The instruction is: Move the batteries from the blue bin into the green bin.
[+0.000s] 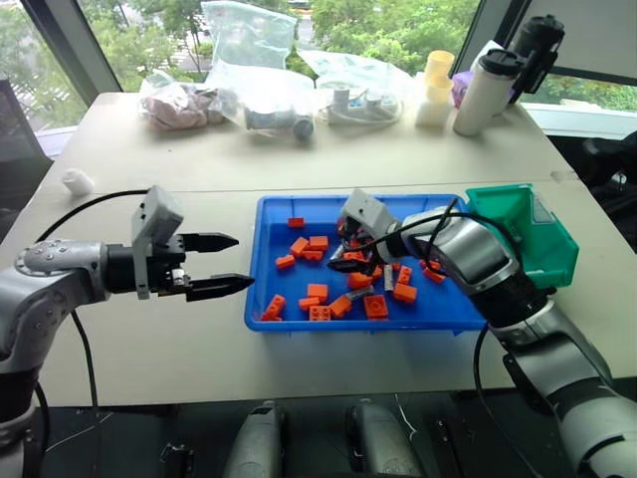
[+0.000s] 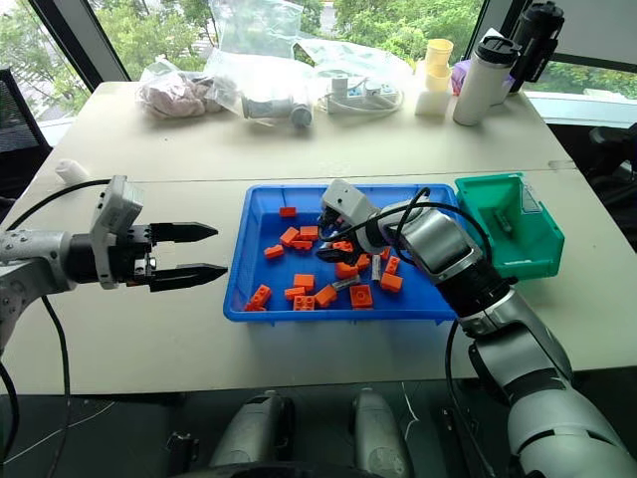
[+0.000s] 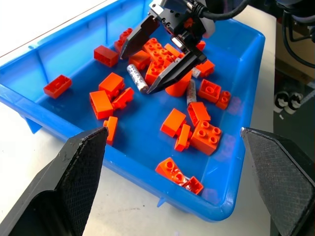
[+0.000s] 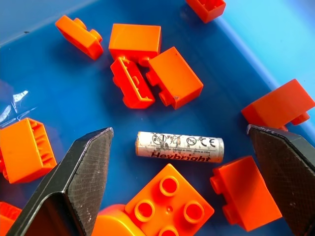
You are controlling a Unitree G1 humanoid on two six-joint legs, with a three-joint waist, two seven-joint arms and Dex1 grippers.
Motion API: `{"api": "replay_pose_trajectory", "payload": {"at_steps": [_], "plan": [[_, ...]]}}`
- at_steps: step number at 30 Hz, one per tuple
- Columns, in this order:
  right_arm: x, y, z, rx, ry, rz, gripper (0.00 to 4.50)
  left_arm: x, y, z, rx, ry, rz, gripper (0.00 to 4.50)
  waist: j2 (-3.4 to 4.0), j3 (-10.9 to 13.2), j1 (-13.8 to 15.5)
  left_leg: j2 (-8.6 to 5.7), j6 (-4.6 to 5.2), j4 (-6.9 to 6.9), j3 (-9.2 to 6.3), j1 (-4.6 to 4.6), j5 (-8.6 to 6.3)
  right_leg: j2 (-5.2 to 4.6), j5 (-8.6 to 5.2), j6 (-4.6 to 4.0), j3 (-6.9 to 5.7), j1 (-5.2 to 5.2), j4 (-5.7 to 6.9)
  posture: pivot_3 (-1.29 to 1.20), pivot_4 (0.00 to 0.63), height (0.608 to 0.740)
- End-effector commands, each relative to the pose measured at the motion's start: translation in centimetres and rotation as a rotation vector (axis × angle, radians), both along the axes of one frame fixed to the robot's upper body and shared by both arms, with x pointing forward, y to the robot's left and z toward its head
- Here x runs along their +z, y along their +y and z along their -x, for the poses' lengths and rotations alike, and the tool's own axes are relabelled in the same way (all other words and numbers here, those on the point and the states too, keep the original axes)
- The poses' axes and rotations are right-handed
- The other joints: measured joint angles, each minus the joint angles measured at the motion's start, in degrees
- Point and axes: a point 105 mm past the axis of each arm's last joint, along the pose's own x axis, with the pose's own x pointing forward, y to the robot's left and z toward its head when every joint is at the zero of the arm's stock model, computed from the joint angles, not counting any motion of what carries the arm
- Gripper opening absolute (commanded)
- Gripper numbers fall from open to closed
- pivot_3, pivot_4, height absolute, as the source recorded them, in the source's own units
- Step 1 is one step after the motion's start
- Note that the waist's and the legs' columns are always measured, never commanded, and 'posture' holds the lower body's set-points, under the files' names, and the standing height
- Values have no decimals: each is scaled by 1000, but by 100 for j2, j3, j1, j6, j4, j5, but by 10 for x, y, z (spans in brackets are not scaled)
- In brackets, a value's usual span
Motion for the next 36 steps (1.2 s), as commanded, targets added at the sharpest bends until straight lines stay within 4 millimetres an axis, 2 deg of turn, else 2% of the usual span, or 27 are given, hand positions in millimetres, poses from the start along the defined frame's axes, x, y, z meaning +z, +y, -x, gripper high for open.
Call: {"api": "replay_pose_trajectory", "payload": {"at_steps": [1, 14, 17, 20, 22, 24, 25, 27, 29, 33, 36], "plan": [[1, 0, 3, 15, -10, 24, 4480, 6, -2, 3, 6, -42, 10, 4500, 0, 0, -1, 0, 0, 0, 0, 0, 0, 0, 0, 0, 0, 0, 0, 0, 150, 740], [-13, 5, -2, -48, 51, 25, 4480, 0, -8, -2, 39, -64, 45, 4500, -4, -4, -7, 1, 0, -2, -1, 12, 0, 1, 0, 0, 0, 9, 1, 0, 150, 740], [-18, 2, -4, -81, 55, 32, 3655, -1, -8, -3, 49, -69, 46, 4500, -5, -5, -6, 1, -1, -2, -1, 16, 0, 0, 0, -1, 0, 13, 0, 0, 150, 740], [-18, 1, -3, -85, 54, 33, 2259, 1, -9, -4, 53, -74, 49, 4500, -5, -5, -4, 0, -1, -2, 0, 19, 0, 0, 0, -1, 0, 16, 0, 0, 150, 740], [-15, 1, -4, -92, 46, 23, 2195, 1, -9, -5, 53, -75, 51, 4500, -5, -5, -3, 0, -1, -2, 0, 20, 0, -1, 0, -1, 0, 18, 0, 0, 150, 740], [-3, 3, -8, -105, -5, -2, 2195, 2, -10, -5, 49, -77, 52, 4500, -5, -5, -4, 0, -1, -2, 0, 20, 0, -1, 0, -1, 0, 18, 0, 0, 150, 740], [10, 6, -10, -102, -50, -46, 2195, 4, -12, -6, 41, -80, 53, 4500, -5, -5, -5, 0, -1, -2, -1, 20, 0, -1, 0, -1, 0, 18, 0, 0, 150, 740], [47, 14, -10, -87, -150, -175, 2195, 7, -16, -6, 17, -88, 59, 4500, -4, -4, -1, 0, -1, -2, 0, 20, 0, 0, 0, -1, 0, 17, 0, 0, 150, 740], [85, 6, -8, -114, -265, -283, 2195, 13, -23, -6, -17, -94, 82, 4500, -4, -4, 7, -1, -1, -2, 0, 18, 0, -1, 0, 0, 1, 15, 0, 0, 150, 740], [134, -28, 1, -230, -472, -424, 2195, 20, -32, -10, -65, -99, 107, 4500, -9, -8, 38, -5, -2, -2, -8, 10, 0, -4, 1, 0, -2, 15, -1, 0, 150, 740], [150, -75, 8, -415, -586, -454, 2195, 22, -45, -14, -129, -122, 80, 4500, -10, -8, 49, -10, -2, -2, -11, 11, 1, -6, 1, 0, -3, 18, -1, 0, 150, 740]]}}
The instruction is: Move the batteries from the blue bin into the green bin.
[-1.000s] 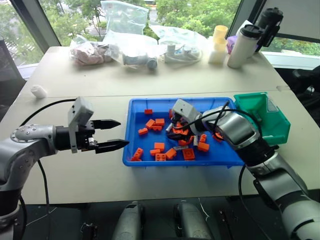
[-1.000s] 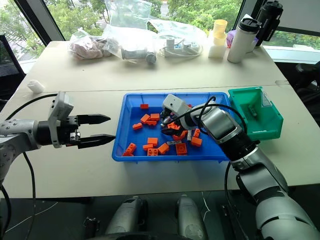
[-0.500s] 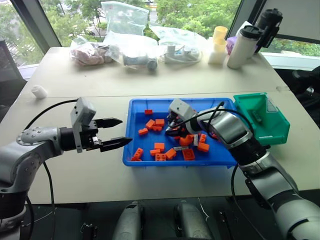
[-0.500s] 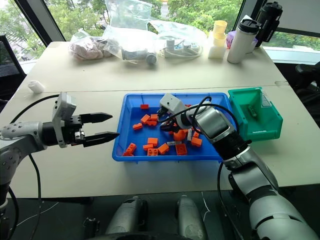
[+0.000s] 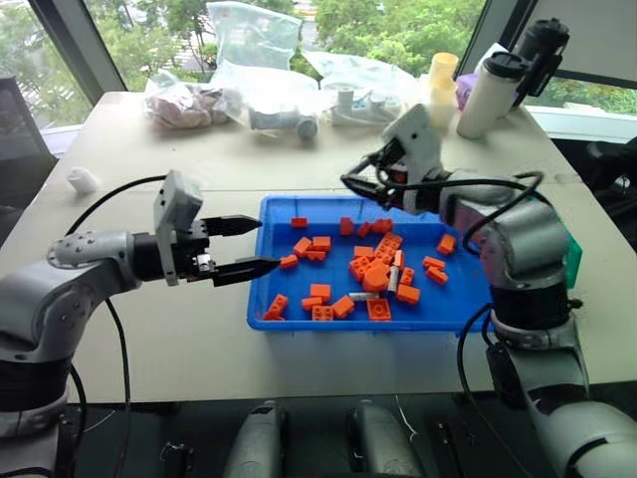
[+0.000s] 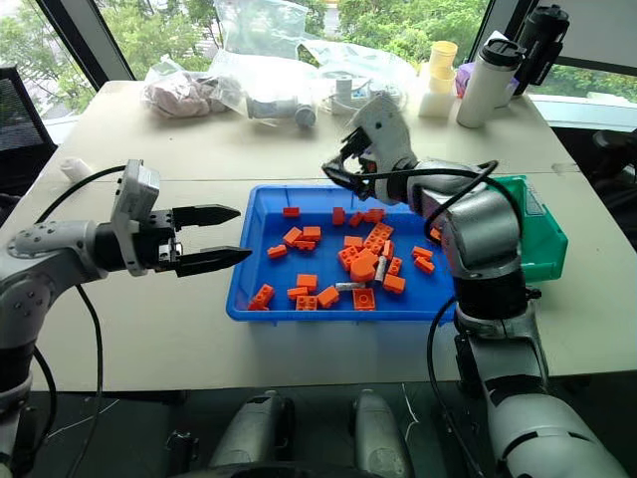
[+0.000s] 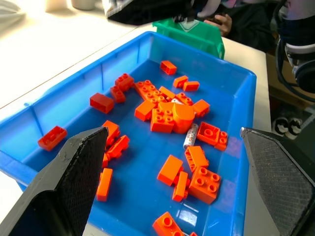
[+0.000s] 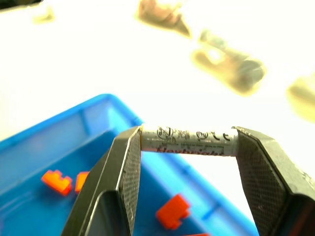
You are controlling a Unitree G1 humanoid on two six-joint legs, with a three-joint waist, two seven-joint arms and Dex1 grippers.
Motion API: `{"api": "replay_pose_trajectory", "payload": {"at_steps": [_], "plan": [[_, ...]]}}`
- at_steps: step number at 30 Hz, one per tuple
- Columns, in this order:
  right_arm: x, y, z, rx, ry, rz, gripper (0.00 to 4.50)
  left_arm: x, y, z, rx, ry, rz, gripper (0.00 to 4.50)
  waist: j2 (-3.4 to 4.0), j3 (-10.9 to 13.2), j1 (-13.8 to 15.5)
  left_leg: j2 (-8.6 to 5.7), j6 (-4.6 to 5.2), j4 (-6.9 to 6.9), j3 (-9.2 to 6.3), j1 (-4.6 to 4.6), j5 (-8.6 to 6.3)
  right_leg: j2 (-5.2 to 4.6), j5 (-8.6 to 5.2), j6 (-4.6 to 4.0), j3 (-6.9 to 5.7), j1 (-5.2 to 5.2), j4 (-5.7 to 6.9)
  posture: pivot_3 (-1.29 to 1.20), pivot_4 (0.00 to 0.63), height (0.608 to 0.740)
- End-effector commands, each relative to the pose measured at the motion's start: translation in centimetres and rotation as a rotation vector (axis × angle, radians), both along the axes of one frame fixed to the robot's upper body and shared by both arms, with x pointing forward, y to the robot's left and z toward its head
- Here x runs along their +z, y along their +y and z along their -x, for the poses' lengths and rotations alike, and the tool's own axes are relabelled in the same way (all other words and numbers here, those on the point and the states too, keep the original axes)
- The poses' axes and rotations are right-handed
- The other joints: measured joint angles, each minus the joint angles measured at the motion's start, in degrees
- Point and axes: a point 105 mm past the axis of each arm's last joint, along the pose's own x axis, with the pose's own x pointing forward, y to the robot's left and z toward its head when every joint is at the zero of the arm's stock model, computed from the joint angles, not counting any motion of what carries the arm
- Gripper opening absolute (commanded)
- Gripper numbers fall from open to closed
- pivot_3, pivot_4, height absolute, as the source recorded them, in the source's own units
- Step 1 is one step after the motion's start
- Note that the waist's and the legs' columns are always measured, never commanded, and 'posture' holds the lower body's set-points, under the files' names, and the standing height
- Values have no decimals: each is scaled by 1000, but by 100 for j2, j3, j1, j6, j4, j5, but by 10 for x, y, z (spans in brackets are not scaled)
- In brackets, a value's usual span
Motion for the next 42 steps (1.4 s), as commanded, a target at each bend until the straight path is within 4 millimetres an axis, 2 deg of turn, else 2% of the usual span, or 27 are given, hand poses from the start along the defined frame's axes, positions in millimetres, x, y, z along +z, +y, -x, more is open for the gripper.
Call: {"api": "replay_pose_trajectory", "payload": {"at_steps": [1, 3, 4, 9, 13, 25, 26, 28, 29, 32, 34, 36, 38, 39, 40, 41, 42], "plan": [[16, -70, 9, -296, -99, -57, 2195, 7, -18, -2, -95, -40, -3, 4500, -1, 0, 3, -1, 0, 0, -1, 0, 0, 0, 0, 0, -1, 1, 0, 0, 150, 740], [2, -122, 17, -516, -105, -23, 2195, 11, -31, -5, -144, -51, 13, 4500, -8, -5, 62, -6, 0, 0, -5, 0, 0, -1, 0, 0, 0, 6, -2, 0, 150, 740], [-4, -136, 22, -571, -108, -19, 2195, 12, -35, -7, -163, -52, 19, 4500, -7, -5, 79, -6, 0, 1, -2, 0, 0, 0, 0, 0, 1, 7, -4, 0, 150, 740], [-31, -169, 33, -722, -81, 28, 2195, 3, -42, -14, -208, -38, -5, 4500, 10, -5, -80, -9, 1, -3, 18, 13, 1, 9, 0, 0, 16, 3, 3, 0, 150, 740], [-48, -183, 36, -797, -28, -18, 2195, 3, -43, -17, -227, -37, -11, 4500, 11, -5, -110, 4, 1, -7, 19, 27, 0, 29, -1, -1, 21, 4, 13, 0, 150, 740], [-78, -216, 32, -973, 83, -45, 2195, 5, -40, -17, -208, -41, -8, 4500, 11, -5, -31, 6, 0, -5, 18, 25, 1, 17, -1, -1, 22, 10, 7, 0, 150, 740], [-79, -217, 32, -980, 84, -48, 3294, 5, -40, -17, -205, -41, -7, 4500, 11, -5, -33, 7, 0, -5, 18, 25, 1, 18, -1, -1, 22, 10, 8, 0, 150, 740], [-76, -219, 31, -978, 71, -48, 4172, 5, -40, -17, -200, -42, -5, 4500, 11, -5, -35, 7, 0, -5, 17, 25, 1, 19, -1, -1, 22, 10, 8, 0, 150, 740], [-75, -219, 31, -980, 65, -43, 4466, 6, -40, -17, -199, -42, -4, 4500, 11, -5, -37, 7, 0, -5, 17, 25, 1, 19, -1, -1, 22, 10, 8, 0, 150, 740], [-63, -214, 29, -936, 17, -2, 4466, 5, -39, -17, -198, -41, -6, 4500, 11, -5, -41, 7, 1, -6, 17, 25, 1, 19, -1, -1, 22, 10, 8, 0, 150, 740], [-29, -192, 30, -793, -103, -14, 4466, 6, -37, -16, -197, -39, -12, 4500, 12, -5, -40, 8, 1, -6, 17, 25, 1, 20, -1, -1, 22, 10, 8, 0, 150, 740], [-8, -164, 34, -621, -137, -47, 4466, 7, -34, -16, -196, -37, -18, 4500, 19, -1, -68, 8, 1, -6, 17, 25, 1, 21, -1, -1, 22, 10, 8, 0, 150, 740], [-2, -134, 41, -439, -106, -82, 4466, 6, -32, -15, -196, -35, -32, 4500, 21, -2, -73, 11, 1, -6, 18, 28, 0, 24, -1, -1, 23, 10, 9, 0, 150, 740], [-3, -111, 49, -303, -65, -76, 4466, 6, -30, -15, -198, -31, -38, 4500, 20, -2, -62, 17, 1, -6, 15, 28, 0, 29, -1, -1, 22, 10, 8, 0, 150, 740], [-7, -92, 58, -181, -16, -65, 4466, 6, -29, -14, -201, -28, -45, 4500, 19, -2, -49, 17, 1, -6, 7, 28, 0, 30, -1, -1, 19, 13, 8, 0, 150, 740], [-10, -80, 64, -109, 20, -54, 4466, 6, -28, -14, -203, -26, -48, 4500, 19, -2, -40, 18, 2, -6, 3, 27, 0, 32, -1, -1, 15, 15, 7, 0, 150, 740], [-22, -61, 78, 29, 102, -17, 4466, 5, -28, -13, -206, -23, -53, 4500, 19, -2, -19, 18, 2, -6, 2, 27, 0, 31, -1, -1, 15, 17, 5, 0, 150, 740]]}}
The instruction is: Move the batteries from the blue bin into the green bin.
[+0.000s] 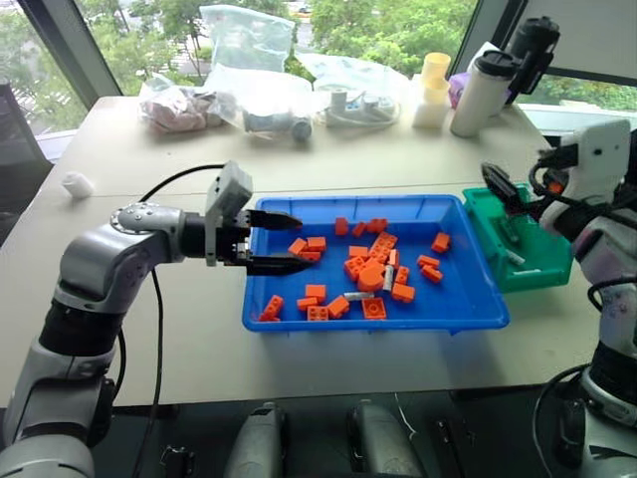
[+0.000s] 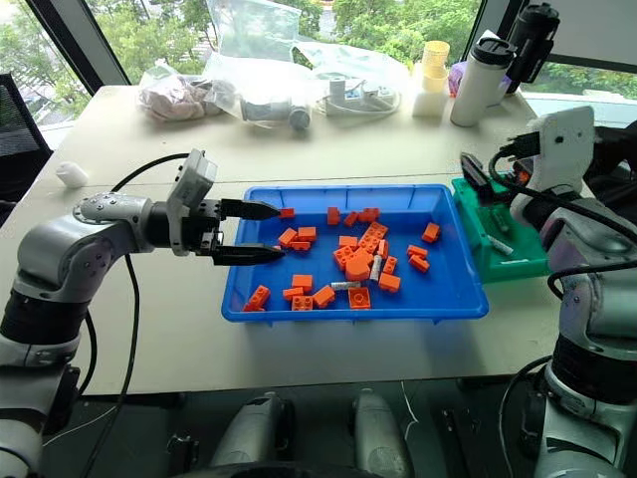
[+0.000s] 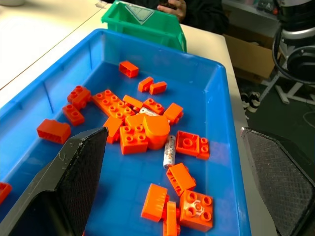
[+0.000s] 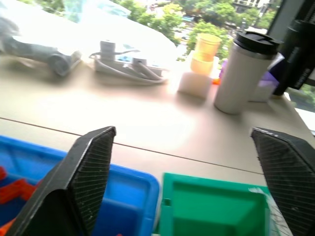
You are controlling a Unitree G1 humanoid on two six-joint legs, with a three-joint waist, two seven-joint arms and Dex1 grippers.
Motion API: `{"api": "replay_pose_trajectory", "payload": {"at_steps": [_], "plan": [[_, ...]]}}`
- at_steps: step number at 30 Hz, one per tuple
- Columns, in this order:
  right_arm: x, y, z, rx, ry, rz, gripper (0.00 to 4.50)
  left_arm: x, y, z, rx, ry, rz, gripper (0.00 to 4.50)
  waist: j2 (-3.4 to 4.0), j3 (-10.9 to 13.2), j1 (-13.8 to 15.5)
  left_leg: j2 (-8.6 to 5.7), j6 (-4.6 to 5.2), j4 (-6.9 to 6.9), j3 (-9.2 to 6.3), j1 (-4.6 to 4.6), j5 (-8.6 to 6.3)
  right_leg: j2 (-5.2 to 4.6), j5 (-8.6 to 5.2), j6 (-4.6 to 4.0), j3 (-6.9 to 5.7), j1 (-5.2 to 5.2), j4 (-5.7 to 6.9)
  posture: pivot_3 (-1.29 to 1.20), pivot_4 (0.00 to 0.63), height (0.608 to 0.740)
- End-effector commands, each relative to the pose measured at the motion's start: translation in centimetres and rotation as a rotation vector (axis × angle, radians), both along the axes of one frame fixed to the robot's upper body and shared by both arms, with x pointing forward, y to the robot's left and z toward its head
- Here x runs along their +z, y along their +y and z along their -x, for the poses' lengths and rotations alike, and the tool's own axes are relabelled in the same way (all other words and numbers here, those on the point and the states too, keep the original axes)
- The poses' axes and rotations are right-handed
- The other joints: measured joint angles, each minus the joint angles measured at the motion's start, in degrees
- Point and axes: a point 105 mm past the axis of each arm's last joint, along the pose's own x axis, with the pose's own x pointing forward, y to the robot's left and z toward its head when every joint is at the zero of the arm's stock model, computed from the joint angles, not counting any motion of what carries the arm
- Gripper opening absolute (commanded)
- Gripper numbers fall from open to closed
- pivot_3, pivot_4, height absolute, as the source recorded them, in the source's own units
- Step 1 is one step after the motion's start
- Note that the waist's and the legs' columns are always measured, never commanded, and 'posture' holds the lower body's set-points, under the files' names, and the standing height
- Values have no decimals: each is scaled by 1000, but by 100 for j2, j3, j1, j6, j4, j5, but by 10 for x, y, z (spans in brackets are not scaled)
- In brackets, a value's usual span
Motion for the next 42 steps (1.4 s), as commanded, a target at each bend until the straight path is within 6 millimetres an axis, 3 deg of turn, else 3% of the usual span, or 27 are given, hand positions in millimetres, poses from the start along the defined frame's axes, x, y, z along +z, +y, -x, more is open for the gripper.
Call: {"api": "replay_pose_trajectory", "payload": {"at_steps": [1, 3, 6, 10, 19, 31, 36, 42], "plan": [[-26, 60, 40, 413, 205, 66, 4466, 10, 5, 6, -17, -39, 0, 4500, 0, 0, 34, -4, 0, 0, 0, -1, 0, -5, 0, 0, -1, 3, -3, 0, 150, 740], [-43, 69, 52, 502, 311, 102, 4466, 9, 5, 6, -19, -38, -3, 4500, -1, 0, 37, -8, 1, 3, -1, -2, 0, -11, 0, 0, -3, 9, -9, 0, 150, 740], [-53, 70, 55, 533, 372, 128, 4466, 8, 4, 7, -20, -38, -4, 4500, -1, 1, 22, -15, 1, 8, 1, -2, -1, -20, 0, 0, -3, 15, -13, 0, 150, 740], [-71, 79, 47, 646, 449, 258, 4466, 6, 5, 9, -6, -38, -1, 4500, -1, 1, -14, -13, 1, 8, 1, 2, -1, -16, 0, 1, -4, 15, -12, 0, 150, 740], [-79, 107, 33, 895, 447, 401, 4466, 3, 7, 15, 50, -30, 29, 4500, -2, 1, 11, -6, 1, 5, 4, 6, -1, -12, 0, 1, -3, 12, -10, 0, 150, 740], [-105, 120, 14, 987, 506, 454, 4466, 4, 12, 17, 109, -18, 56, 4500, -3, 2, 4, -5, 1, 6, 2, 8, -1, -13, 0, 1, -5, 11, -8, 0, 150, 740], [-111, 127, 15, 1045, 514, 493, 4466, 4, 13, 16, 114, -18, 54, 4500, -3, 2, 12, -9, 0, 6, 3, 6, 0, -18, 0, 1, -5, 11, -8, 0, 150, 740], [-130, 117, 14, 1050, 588, 604, 4466, 3, 14, 15, 121, -17, 52, 4500, -3, 2, 12, -9, 0, 6, 3, 7, 0, -18, 0, 1, -7, 11, -8, 0, 150, 740]]}}
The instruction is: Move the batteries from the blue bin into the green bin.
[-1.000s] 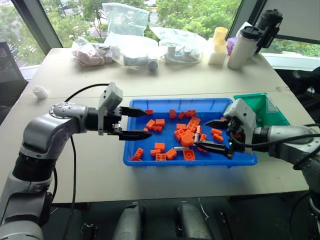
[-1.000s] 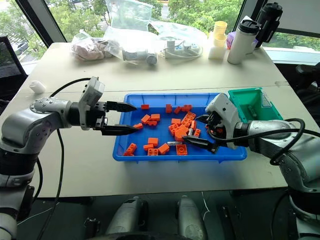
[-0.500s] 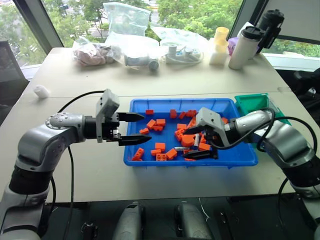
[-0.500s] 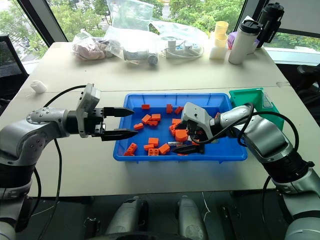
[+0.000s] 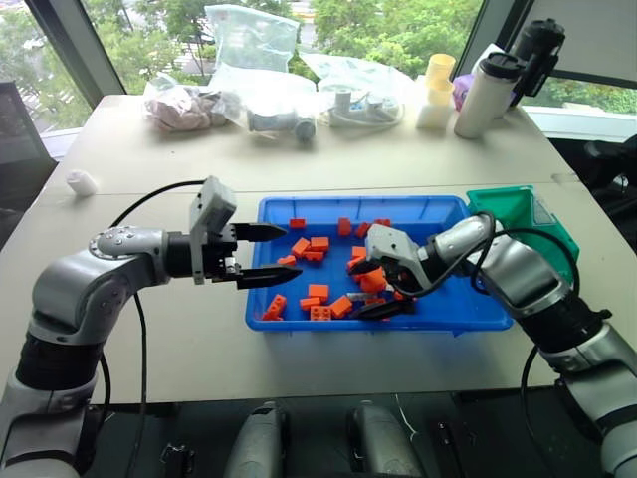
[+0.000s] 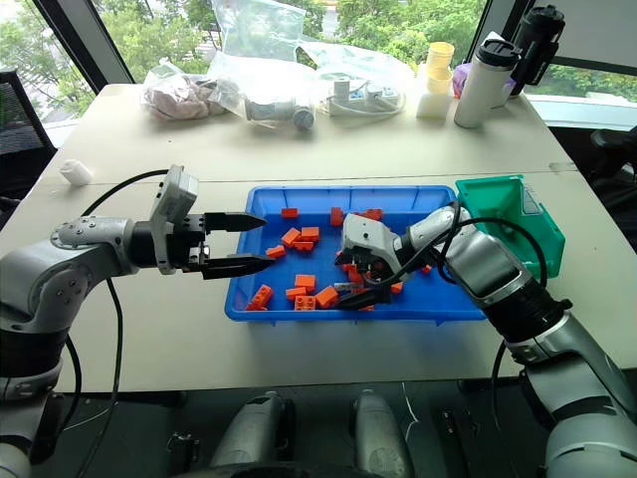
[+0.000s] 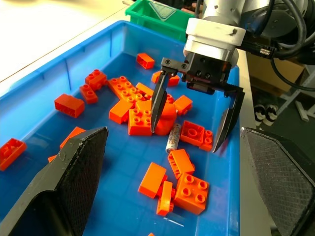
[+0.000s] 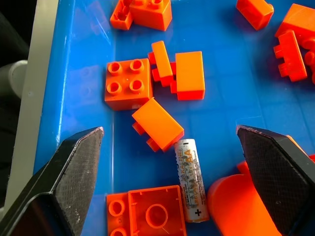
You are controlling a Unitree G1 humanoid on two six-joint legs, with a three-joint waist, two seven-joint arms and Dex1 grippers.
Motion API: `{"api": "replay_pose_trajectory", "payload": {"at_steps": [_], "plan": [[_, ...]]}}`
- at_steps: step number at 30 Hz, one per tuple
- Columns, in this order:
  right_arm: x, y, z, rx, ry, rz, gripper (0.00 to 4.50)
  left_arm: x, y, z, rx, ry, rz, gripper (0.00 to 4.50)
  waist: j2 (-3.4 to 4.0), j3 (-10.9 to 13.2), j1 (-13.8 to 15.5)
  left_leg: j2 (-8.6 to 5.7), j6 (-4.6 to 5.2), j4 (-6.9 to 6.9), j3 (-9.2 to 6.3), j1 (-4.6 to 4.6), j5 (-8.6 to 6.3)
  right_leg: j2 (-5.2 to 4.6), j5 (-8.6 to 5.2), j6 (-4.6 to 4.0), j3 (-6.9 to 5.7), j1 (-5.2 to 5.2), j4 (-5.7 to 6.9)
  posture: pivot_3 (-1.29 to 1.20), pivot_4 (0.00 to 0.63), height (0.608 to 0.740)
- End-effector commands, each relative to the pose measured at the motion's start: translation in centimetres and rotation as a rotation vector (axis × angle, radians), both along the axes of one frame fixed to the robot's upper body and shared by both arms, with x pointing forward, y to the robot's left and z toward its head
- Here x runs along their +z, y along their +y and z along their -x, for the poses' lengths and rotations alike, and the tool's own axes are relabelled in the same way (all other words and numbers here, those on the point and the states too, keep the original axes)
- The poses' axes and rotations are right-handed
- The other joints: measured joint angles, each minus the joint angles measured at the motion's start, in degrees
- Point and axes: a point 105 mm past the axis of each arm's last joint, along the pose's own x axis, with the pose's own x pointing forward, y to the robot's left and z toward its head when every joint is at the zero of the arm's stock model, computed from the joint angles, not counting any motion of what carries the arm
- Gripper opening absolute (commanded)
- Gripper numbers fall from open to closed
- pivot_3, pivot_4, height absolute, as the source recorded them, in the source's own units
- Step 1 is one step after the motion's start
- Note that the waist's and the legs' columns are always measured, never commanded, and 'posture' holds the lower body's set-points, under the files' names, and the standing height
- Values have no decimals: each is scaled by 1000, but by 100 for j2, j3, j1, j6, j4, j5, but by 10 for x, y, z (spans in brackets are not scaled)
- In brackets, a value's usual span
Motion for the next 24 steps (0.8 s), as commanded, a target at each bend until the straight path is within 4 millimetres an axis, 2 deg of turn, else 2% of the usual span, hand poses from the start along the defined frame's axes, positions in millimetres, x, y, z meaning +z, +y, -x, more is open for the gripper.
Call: {"api": "replay_pose_trajectory", "payload": {"at_steps": [1, 6, 7, 10, 14, 16, 21, 23, 24], "plan": [[-6, -5, 0, 28, -6, 66, 4466, 12, 2, 1, 5, -47, 18, 4500, 0, 0, -1, 0, 0, 0, 0, 0, 0, 0, 0, 0, 0, 0, 0, 0, 150, 740], [-12, -8, -10, 0, -23, 112, 4466, 13, 3, 0, 9, -46, 27, 4500, -1, 0, -3, -1, 0, 0, 0, 0, 0, -1, 0, 0, -1, 1, 0, 0, 150, 740], [-13, -8, -14, -12, -42, 130, 4233, 13, 2, 0, 9, -46, 28, 4500, -1, 0, -5, -1, 0, 0, 0, 0, 0, -1, 0, 0, -1, 0, 0, 0, 150, 740], [-16, -7, -20, -29, -73, 161, 3175, 14, 2, 0, 10, -47, 29, 4500, -1, -1, -23, 2, -1, 0, -1, 2, 0, 2, 0, 0, -1, 0, 3, 0, 150, 740], [-18, 0, -22, -34, -101, 180, 950, 14, 2, -1, 15, -48, 32, 4500, -1, -1, -12, 1, -1, 0, 0, 3, 1, 0, 0, 0, -1, 0, 4, 0, 150, 740], [-18, 1, -22, -29, -120, 192, 59, 14, 3, -1, 17, -48, 33, 4500, -1, -1, -12, 0, -1, 0, 0, 3, 1, 0, 0, 0, -1, 0, 4, 0, 150, 740], [-14, 3, -21, -30, -154, 188, 13, 13, 3, -1, 21, -47, 36, 4500, -1, -1, -7, -1, -1, 0, 0, 3, 1, -1, 0, 0, -1, 1, 3, 0, 150, 740], [-2, 3, -25, -70, -189, 148, 13, 14, 3, -1, 23, -49, 36, 4500, -1, -1, -8, -1, -1, 0, 0, 3, 1, -1, 0, 0, -1, 0, 4, 0, 150, 740], [10, 5, -25, -73, -217, 99, 13, 14, 3, -1, 23, -49, 37, 4500, -1, -1, -7, -1, -1, 0, -1, 3, 1, -1, 0, 0, -1, 1, 4, 0, 150, 740]]}}
